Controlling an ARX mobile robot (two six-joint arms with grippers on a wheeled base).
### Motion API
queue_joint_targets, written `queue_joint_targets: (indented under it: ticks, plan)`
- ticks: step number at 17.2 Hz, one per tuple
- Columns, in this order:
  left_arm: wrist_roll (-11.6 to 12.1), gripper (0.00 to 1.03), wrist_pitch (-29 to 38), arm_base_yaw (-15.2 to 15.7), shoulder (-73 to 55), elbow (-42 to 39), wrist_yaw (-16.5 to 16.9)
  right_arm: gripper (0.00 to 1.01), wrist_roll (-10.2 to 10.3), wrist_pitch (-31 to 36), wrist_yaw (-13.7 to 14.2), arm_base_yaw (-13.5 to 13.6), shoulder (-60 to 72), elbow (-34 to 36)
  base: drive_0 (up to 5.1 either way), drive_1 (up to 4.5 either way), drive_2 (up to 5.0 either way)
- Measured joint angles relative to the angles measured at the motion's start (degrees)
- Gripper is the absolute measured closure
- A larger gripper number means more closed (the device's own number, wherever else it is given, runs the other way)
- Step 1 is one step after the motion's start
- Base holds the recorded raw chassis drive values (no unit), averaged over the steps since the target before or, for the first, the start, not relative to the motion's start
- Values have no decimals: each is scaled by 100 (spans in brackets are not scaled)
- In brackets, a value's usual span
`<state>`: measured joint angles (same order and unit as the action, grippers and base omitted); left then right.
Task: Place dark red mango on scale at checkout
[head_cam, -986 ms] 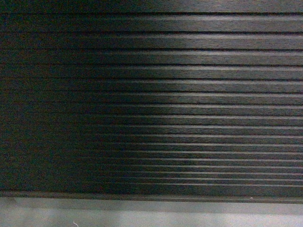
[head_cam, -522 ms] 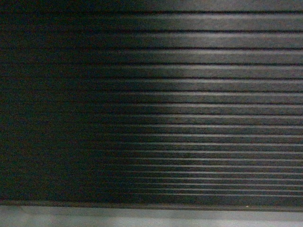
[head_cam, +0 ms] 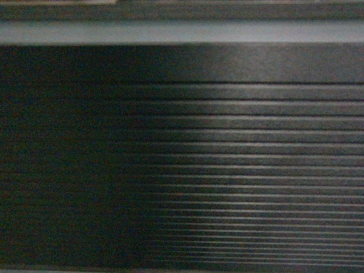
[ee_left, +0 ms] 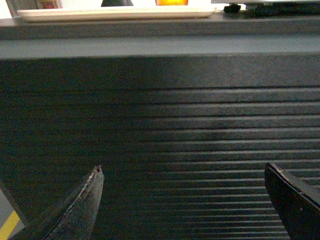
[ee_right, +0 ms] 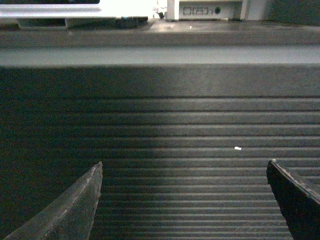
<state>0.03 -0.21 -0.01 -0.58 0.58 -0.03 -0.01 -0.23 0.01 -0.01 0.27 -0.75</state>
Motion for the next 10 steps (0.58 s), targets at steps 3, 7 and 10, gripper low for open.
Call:
queue_joint_targets:
  ticks: [3, 7, 10]
  plan:
    - [0, 5, -2, 0, 0, 0, -7, 3, -7, 0, -7, 0, 0, 0, 0, 0, 0]
    - [0, 5, 2, 0, 0, 0, -2, 3, 0, -4, -4, 0, 0, 0, 0, 0, 0]
    - [0, 5, -2, 0, 0, 0, 0, 3, 4, -2, -2, 0, 0, 0, 0, 0, 0]
